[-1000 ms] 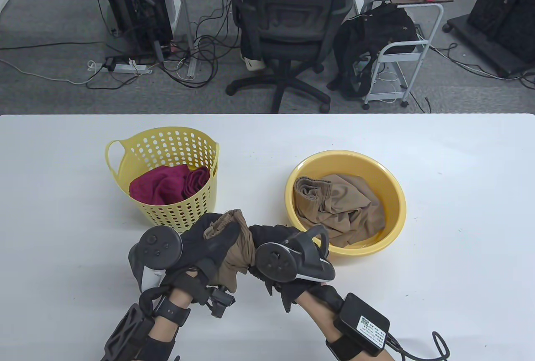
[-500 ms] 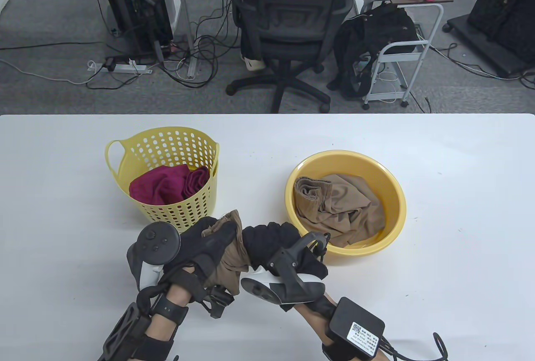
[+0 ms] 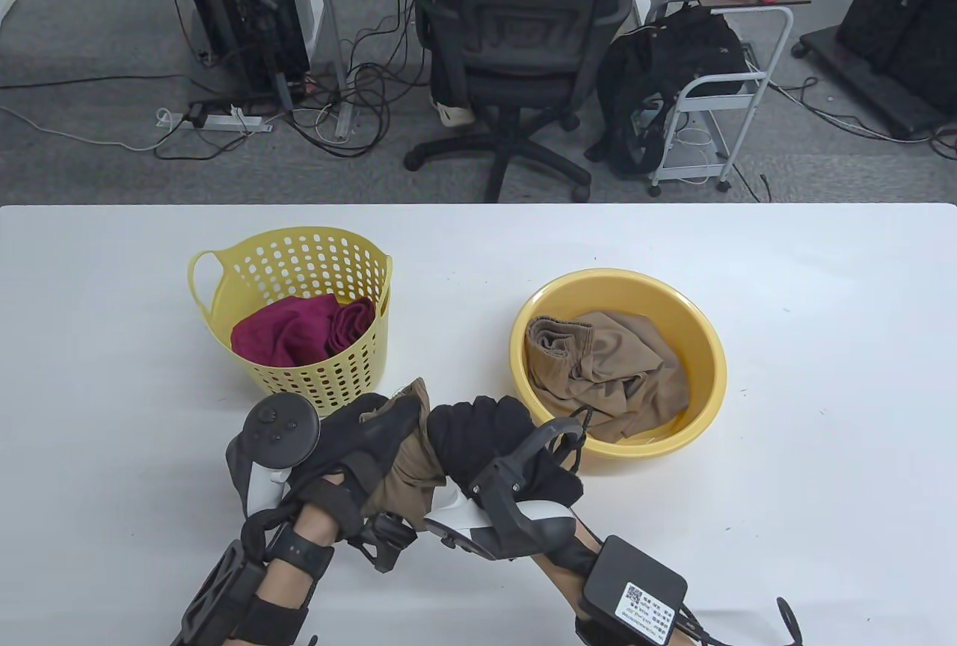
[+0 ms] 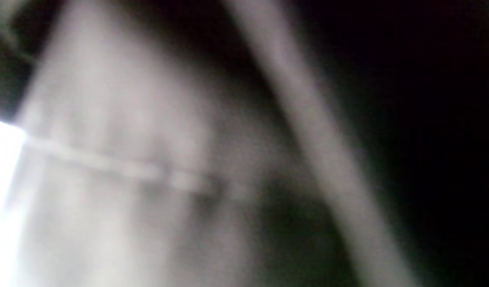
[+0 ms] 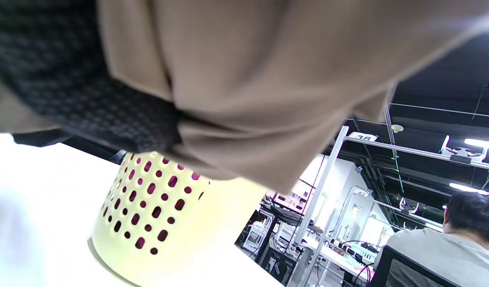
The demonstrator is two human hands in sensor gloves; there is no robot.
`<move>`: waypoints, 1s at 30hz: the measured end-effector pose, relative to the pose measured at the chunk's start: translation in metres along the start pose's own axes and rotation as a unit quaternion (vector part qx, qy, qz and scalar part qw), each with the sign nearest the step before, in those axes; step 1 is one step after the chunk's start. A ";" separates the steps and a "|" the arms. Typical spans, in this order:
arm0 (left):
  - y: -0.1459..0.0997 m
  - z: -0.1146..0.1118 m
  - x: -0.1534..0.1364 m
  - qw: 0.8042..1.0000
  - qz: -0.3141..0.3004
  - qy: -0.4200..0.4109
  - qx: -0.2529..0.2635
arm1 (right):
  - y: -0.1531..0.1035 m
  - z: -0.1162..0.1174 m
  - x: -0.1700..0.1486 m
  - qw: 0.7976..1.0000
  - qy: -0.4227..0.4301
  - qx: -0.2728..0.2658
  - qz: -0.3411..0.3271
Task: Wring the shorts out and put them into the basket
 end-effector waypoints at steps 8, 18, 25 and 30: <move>0.001 -0.001 0.000 1.000 -0.001 0.004 -0.001 | 0.000 0.000 -0.001 1.000 -0.002 0.002 0.001; 0.001 0.000 0.003 1.000 -0.009 0.018 0.006 | 0.000 0.002 -0.005 1.000 0.007 0.009 0.011; -0.001 0.001 0.014 0.998 -0.045 0.042 0.019 | -0.001 0.005 -0.018 0.997 0.052 0.024 0.057; -0.005 0.001 0.023 0.995 -0.071 0.060 0.030 | -0.002 0.011 -0.032 0.985 0.126 0.057 0.107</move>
Point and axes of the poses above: the tracker on the back of each hand, its own x axis roughly to the thumb side, its own y axis roughly from the wrist to the fingertips, z = x × y, the point moved 5 cm from there along y, roughly from the wrist to the fingertips, and after that the axes turned 6 degrees about -x, right-handed, at the moved point
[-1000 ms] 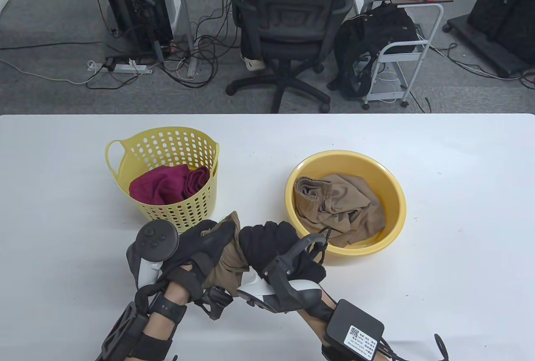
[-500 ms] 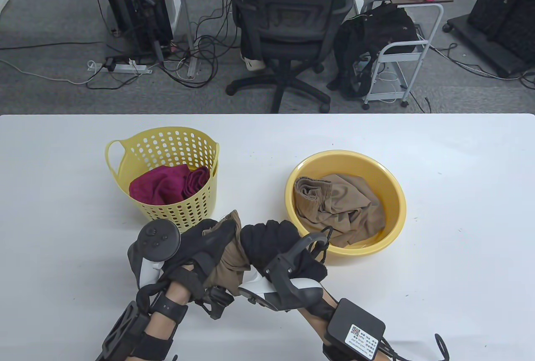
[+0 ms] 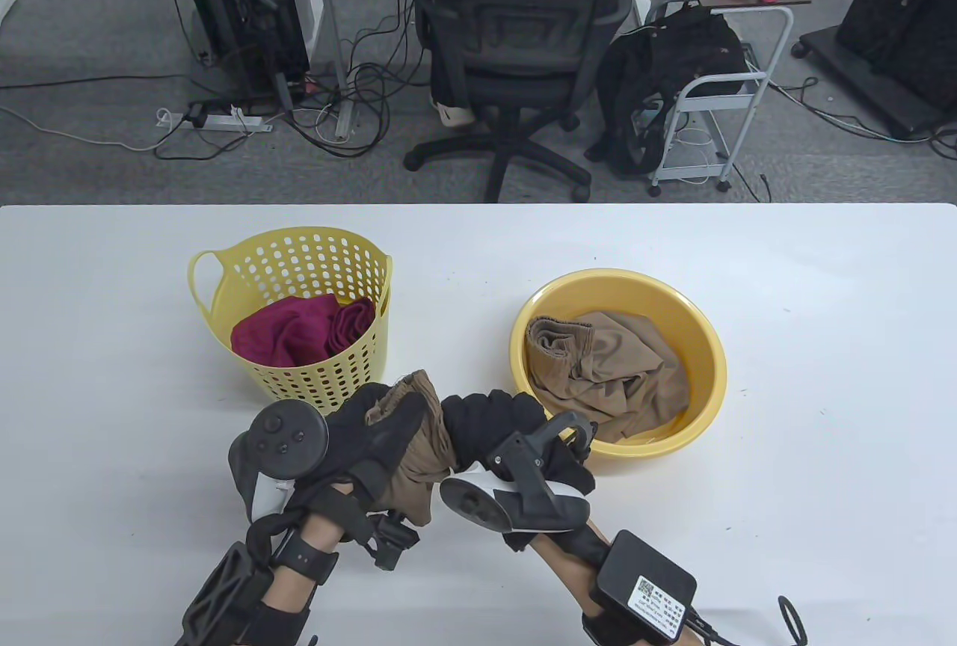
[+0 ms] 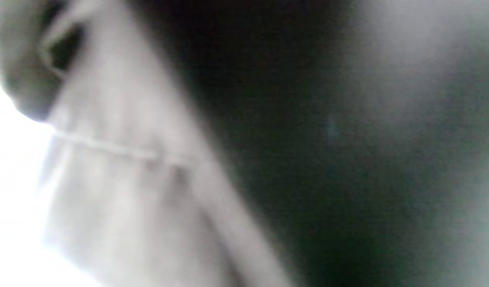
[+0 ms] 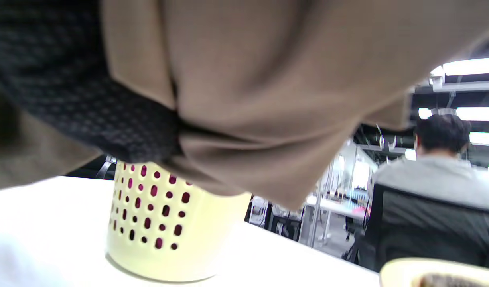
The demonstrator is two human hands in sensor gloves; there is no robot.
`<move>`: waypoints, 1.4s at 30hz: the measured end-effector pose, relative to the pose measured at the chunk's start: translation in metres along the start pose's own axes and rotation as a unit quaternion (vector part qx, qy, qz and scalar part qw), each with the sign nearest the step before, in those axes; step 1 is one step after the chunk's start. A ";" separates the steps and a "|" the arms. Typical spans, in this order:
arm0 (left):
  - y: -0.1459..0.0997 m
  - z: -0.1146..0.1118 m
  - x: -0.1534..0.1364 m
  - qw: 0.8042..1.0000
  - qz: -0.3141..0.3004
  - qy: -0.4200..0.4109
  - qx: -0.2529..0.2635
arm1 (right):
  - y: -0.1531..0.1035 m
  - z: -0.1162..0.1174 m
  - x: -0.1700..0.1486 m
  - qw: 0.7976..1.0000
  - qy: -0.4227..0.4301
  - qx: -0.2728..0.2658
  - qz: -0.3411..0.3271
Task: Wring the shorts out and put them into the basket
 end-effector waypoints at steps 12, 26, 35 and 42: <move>-0.008 0.001 0.025 0.996 -0.088 0.016 0.004 | -0.003 0.028 -0.042 0.949 0.269 0.121 0.110; -0.014 0.006 0.055 0.980 -0.200 0.005 -0.018 | -0.009 0.060 -0.054 0.836 0.484 0.208 0.153; -0.014 0.005 0.064 0.971 -0.236 -0.002 -0.042 | -0.012 0.072 -0.051 0.797 0.538 0.232 0.148; -0.014 0.004 0.064 0.971 -0.234 0.001 -0.045 | -0.015 0.071 -0.052 0.798 0.538 0.229 0.147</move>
Point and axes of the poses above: the tracker on the back of each hand, its own x axis roughly to the thumb side, its own y axis roughly from the wrist to the fingertips, z = x × y, the point moved 5 cm from there along y, roughly from the wrist to the fingertips, and after that the axes turned 6 degrees about -x, right-handed, at the moved point
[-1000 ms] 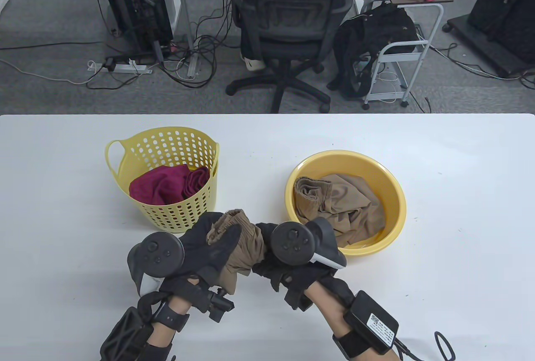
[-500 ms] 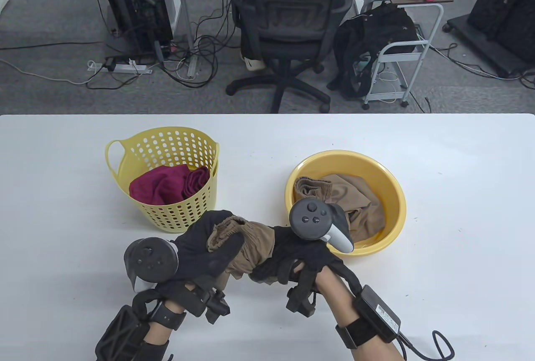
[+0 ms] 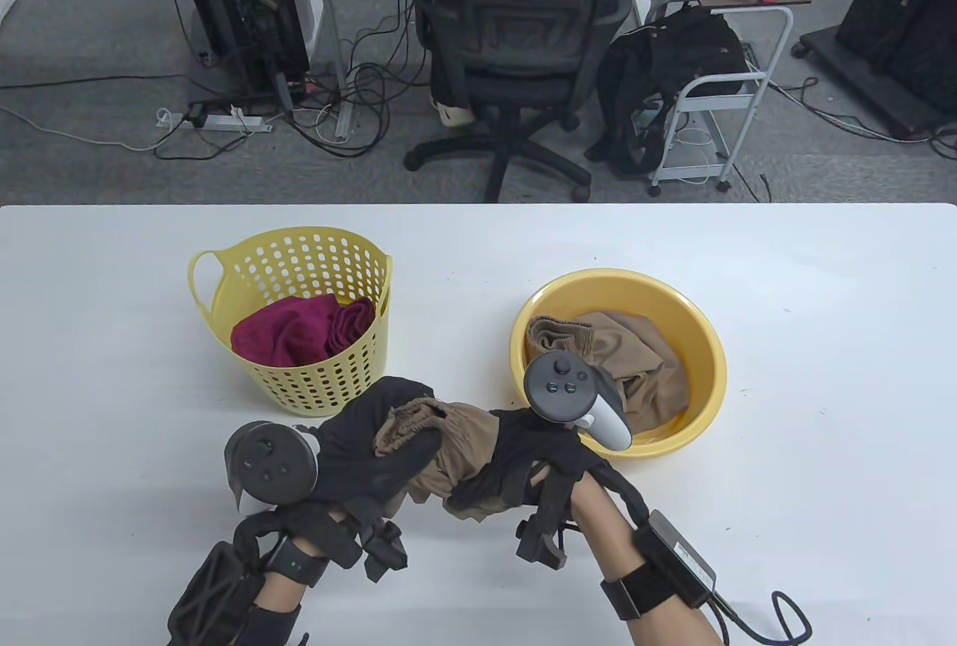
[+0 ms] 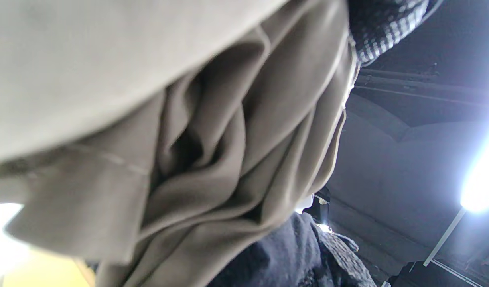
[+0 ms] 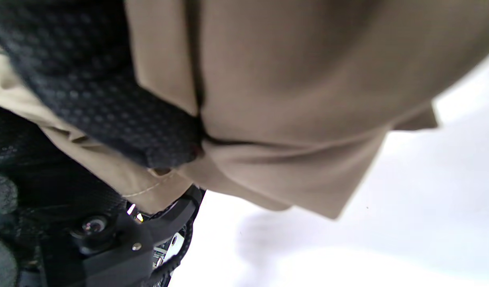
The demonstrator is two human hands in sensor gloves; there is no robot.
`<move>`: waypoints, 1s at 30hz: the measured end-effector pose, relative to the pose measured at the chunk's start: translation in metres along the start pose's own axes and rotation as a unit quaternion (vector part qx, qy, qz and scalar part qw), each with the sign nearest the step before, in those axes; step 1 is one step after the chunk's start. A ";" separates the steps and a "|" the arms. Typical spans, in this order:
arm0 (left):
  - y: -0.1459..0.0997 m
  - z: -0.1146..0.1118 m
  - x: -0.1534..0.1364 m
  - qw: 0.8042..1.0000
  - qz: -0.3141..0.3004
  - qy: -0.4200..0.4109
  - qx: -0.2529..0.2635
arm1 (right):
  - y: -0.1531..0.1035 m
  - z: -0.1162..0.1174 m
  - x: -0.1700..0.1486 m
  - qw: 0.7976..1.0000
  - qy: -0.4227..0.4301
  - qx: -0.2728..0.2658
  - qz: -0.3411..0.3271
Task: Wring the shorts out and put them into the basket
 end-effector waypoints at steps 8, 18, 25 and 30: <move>0.002 0.001 -0.001 1.000 0.004 0.013 0.000 | -0.005 -0.005 0.001 1.000 -0.020 -0.018 -0.006; 0.004 0.003 0.003 0.999 0.011 0.047 -0.001 | -0.014 -0.010 0.003 0.997 -0.051 -0.050 -0.015; 0.003 0.004 0.003 0.997 0.019 0.068 -0.004 | -0.023 -0.012 0.002 0.993 -0.093 -0.072 -0.019; 0.003 0.006 0.007 0.996 0.019 0.091 -0.008 | -0.031 -0.016 0.002 0.983 -0.155 -0.098 -0.026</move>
Point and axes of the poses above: the tracker on the back of each hand, its own x axis roughly to the thumb side, its own y axis roughly from the wrist to the fingertips, z = x × y, the point moved 5 cm from there along y, roughly from the wrist to the fingertips, and after that the axes turned 6 degrees about -x, right-handed, at the moved point
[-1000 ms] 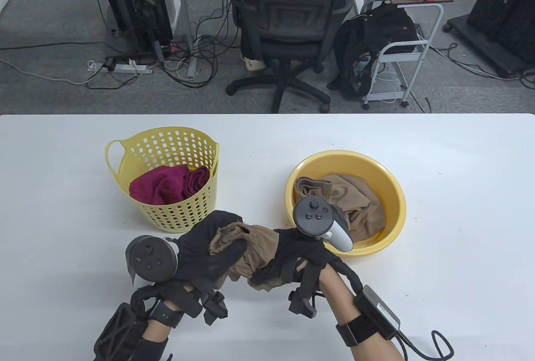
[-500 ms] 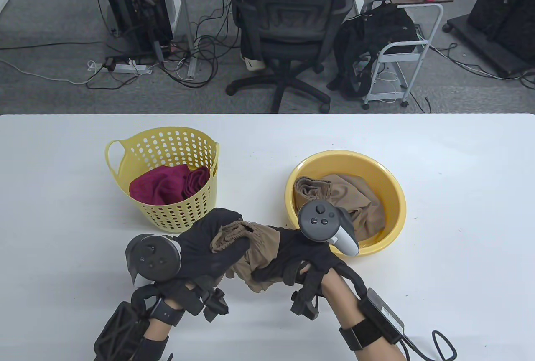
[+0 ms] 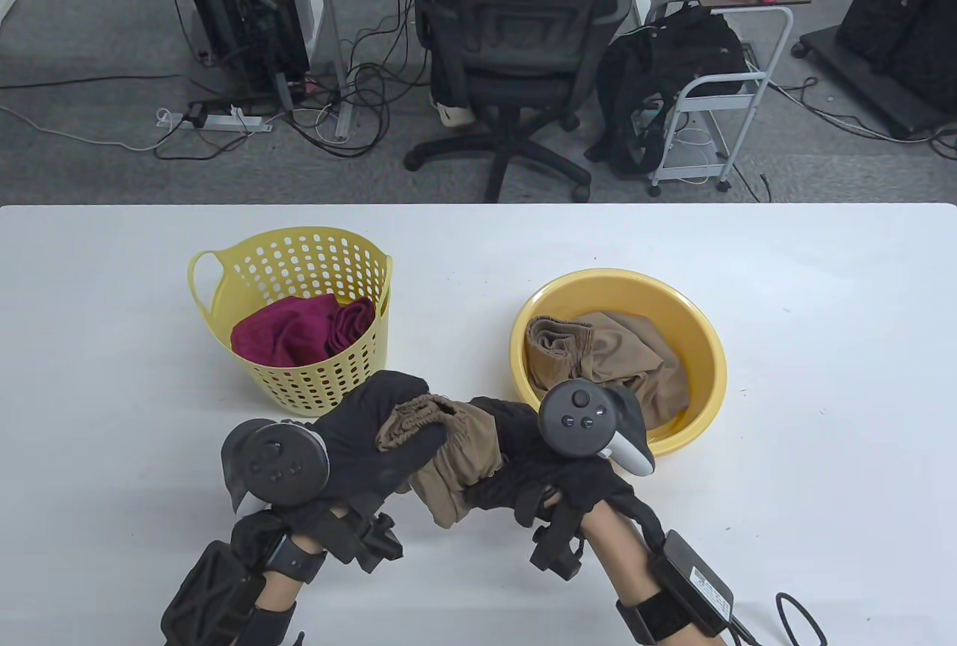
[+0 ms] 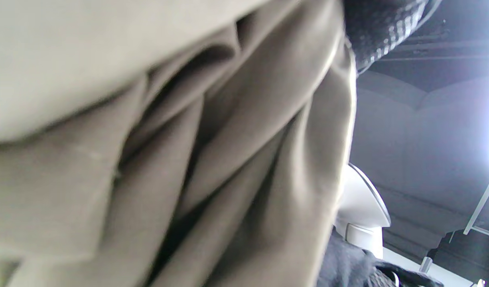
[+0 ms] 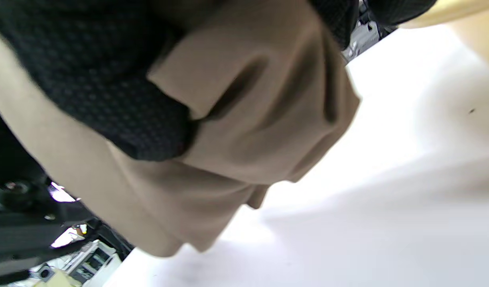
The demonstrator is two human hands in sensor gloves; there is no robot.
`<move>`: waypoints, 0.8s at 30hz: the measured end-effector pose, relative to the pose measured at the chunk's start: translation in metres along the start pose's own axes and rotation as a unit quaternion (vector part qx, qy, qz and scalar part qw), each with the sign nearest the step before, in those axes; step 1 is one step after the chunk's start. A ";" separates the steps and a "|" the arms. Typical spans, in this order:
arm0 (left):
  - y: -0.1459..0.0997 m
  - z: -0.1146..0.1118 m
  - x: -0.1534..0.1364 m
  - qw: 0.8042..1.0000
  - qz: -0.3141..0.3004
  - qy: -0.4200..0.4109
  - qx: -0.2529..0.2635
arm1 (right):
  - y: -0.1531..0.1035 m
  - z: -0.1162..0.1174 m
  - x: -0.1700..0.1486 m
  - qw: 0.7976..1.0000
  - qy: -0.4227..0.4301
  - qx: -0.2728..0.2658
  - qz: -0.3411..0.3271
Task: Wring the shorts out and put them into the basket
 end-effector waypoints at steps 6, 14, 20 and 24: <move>-0.001 0.007 0.002 1.000 0.005 0.021 0.001 | -0.014 -0.005 -0.001 0.996 -0.078 -0.032 -0.012; 0.001 0.024 0.002 0.999 0.015 0.041 0.015 | -0.029 -0.009 -0.008 0.980 -0.188 -0.068 -0.011; 0.004 0.039 0.002 0.998 0.025 0.049 0.026 | -0.039 0.003 -0.023 0.970 -0.232 -0.072 0.001; 0.007 0.046 0.001 0.998 0.031 0.052 0.034 | -0.041 0.007 -0.027 0.965 -0.255 -0.066 0.010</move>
Point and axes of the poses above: the tracker on the back of each hand, its own x axis roughly to the thumb side, its own y axis roughly from the wrist to the fingertips, z = x × y, the point moved 5 cm from there along y, roughly from the wrist to the fingertips, and after that the axes turned 6 degrees about -x, right-handed, at the moved point
